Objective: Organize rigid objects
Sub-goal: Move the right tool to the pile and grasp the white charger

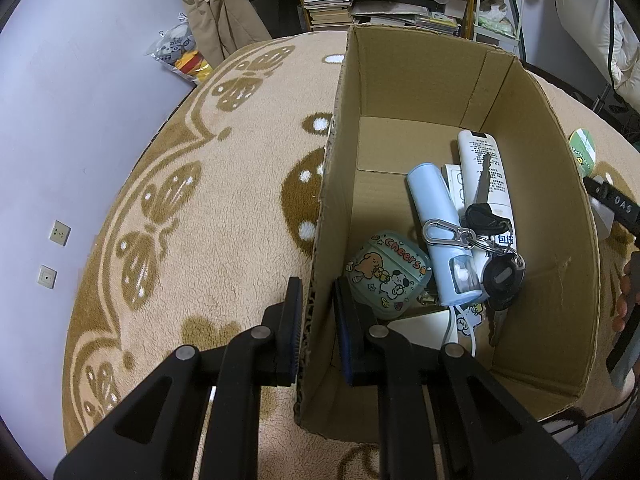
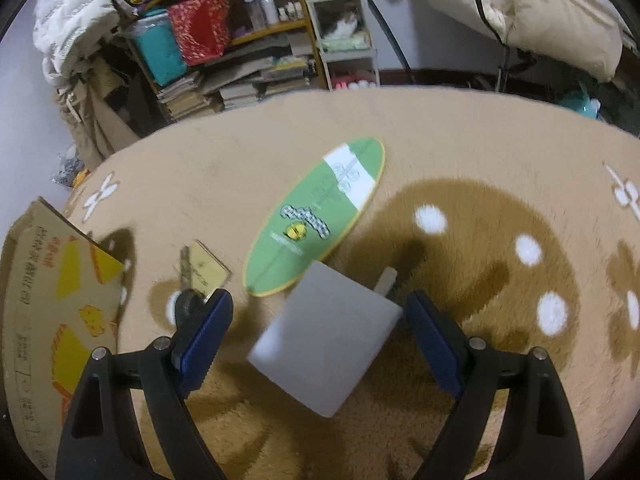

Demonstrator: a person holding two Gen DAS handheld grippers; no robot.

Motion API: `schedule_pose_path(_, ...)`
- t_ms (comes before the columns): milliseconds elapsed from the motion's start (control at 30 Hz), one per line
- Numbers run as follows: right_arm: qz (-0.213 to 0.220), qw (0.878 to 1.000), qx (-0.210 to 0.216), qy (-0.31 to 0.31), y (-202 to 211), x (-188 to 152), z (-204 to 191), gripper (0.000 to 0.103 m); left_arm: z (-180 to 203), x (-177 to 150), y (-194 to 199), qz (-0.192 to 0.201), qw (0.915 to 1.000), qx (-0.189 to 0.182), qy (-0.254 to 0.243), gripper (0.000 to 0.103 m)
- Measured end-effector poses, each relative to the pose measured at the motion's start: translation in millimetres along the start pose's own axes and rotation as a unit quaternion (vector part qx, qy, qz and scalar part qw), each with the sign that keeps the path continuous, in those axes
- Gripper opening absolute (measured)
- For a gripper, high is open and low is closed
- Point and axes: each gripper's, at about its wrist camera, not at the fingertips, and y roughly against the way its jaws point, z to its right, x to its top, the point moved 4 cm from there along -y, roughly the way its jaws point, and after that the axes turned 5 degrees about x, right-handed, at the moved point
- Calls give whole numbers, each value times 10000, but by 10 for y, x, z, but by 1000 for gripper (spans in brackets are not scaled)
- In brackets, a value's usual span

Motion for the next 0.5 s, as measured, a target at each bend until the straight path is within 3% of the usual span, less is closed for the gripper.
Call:
schedule_pose_path(300, -116, 9974, -596, 388, -97, -53, -57, 91, 2, 0, 2, 1, 10000, 2, -2, 16)
schedule_pose_path(500, -151, 9972, -675, 294, -61, -83, -38, 85, -15, 3, -10, 4, 10000, 35, -1, 16)
